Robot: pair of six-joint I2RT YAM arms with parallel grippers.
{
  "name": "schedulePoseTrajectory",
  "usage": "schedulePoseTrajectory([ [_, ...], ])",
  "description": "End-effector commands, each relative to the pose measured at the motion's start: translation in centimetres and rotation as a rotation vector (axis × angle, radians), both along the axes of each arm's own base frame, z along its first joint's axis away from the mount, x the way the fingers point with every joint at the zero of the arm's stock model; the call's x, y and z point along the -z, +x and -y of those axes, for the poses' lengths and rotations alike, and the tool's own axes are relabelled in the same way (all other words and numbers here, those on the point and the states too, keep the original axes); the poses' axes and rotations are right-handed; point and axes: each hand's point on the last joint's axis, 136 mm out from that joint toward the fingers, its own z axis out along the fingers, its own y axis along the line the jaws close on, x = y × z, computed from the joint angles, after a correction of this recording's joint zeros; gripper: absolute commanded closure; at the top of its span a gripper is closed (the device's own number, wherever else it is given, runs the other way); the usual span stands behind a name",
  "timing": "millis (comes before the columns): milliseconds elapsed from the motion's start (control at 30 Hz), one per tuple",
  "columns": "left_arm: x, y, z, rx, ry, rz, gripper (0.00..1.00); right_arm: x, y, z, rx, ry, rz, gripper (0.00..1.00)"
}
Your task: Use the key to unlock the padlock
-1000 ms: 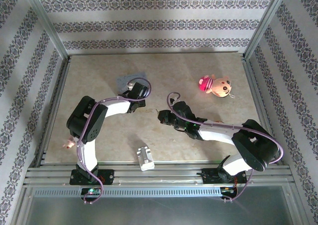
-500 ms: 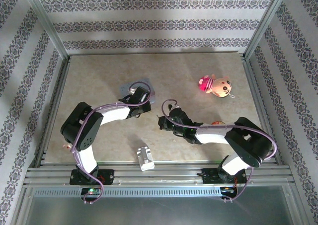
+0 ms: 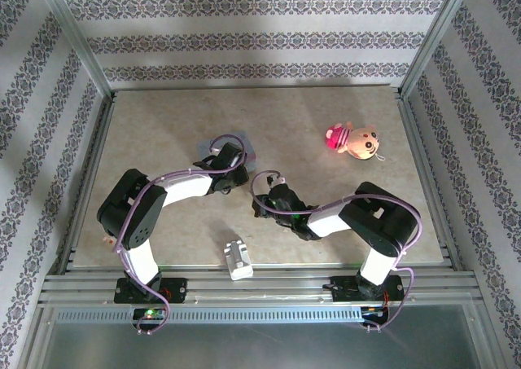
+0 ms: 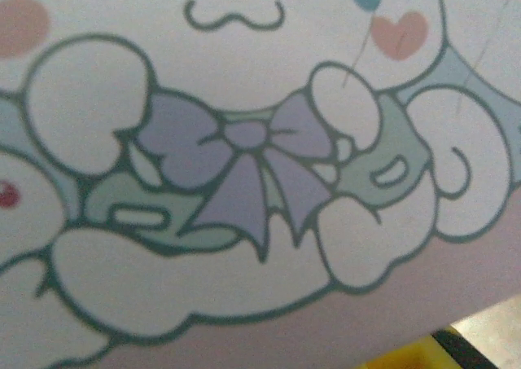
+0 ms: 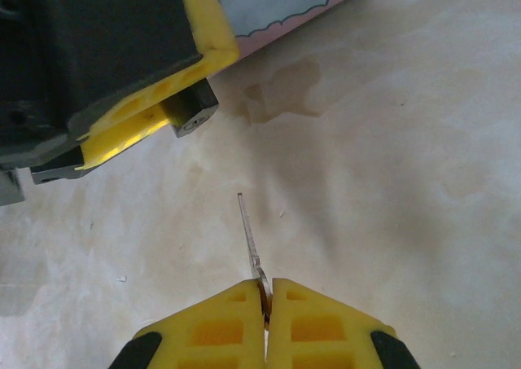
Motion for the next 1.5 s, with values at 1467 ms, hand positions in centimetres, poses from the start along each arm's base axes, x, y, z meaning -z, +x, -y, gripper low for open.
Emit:
schedulePoseTrajectory([
  [1467, -0.3, -0.4, 2.2, 0.001, -0.121, -0.050, 0.95, -1.6, 3.0, -1.7, 0.032, 0.140, 0.149, 1.00],
])
